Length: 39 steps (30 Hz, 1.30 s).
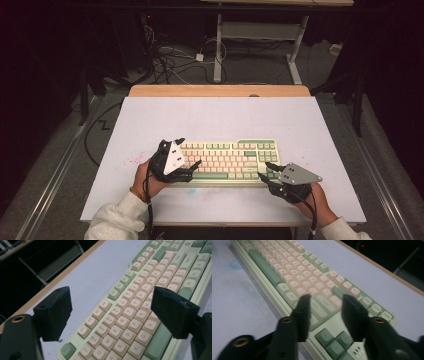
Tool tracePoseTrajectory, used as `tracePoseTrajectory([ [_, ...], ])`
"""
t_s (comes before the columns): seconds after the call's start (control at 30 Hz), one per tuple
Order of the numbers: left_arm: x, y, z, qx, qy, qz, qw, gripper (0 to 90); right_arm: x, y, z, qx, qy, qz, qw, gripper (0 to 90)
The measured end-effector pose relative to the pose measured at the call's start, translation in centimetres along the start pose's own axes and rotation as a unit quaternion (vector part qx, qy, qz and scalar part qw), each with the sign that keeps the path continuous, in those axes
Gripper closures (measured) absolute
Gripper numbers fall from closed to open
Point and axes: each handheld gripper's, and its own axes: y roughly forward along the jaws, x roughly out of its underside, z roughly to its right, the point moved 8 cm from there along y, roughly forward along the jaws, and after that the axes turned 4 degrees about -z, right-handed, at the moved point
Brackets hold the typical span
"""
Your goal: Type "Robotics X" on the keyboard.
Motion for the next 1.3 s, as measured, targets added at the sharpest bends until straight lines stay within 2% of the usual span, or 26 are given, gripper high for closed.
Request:
tracePoseTrajectory([
  [0.13, 0.8, -0.8, 0.0, -0.002, -0.003, 0.001, 1.0, 16.7, 0.1, 0.2, -0.3, -0.018, -0.004, -0.01, 0.9998, 81.7],
  [0.27, 1.8, -1.4, 0.2, 0.001, -0.002, -0.01, 0.9999, 16.7, -0.1, 0.5, -0.6, -0.025, -0.01, -0.014, 0.9995, 89.6],
  [0.43, 2.9, -2.0, 0.3, -0.009, -0.006, -0.012, 0.9999, 16.7, -0.5, 0.9, -0.9, -0.031, -0.016, -0.018, 0.9992, 90.0],
  [0.57, 3.9, -2.4, 0.3, -0.019, 0.0, -0.021, 0.9996, 16.7, -1.2, 1.5, -1.1, -0.036, -0.019, -0.017, 0.999, 90.0],
  [0.7, 4.8, -2.5, 0.6, -0.012, -0.011, -0.028, 0.9995, 16.7, -1.9, 2.3, -1.4, -0.042, -0.023, -0.02, 0.9986, 90.0],
  [1.0, 6.2, -2.4, 1.4, 0.001, -0.008, -0.052, 0.9986, 16.7, -3.4, 4.6, -1.8, -0.052, -0.028, -0.031, 0.9978, 90.0],
  [1.3, 6.5, -2.2, 1.6, 0.01, -0.01, -0.06, 0.9981, 16.7, -5.2, 7.8, -2.4, -0.062, -0.034, -0.049, 0.9963, 90.0],
])
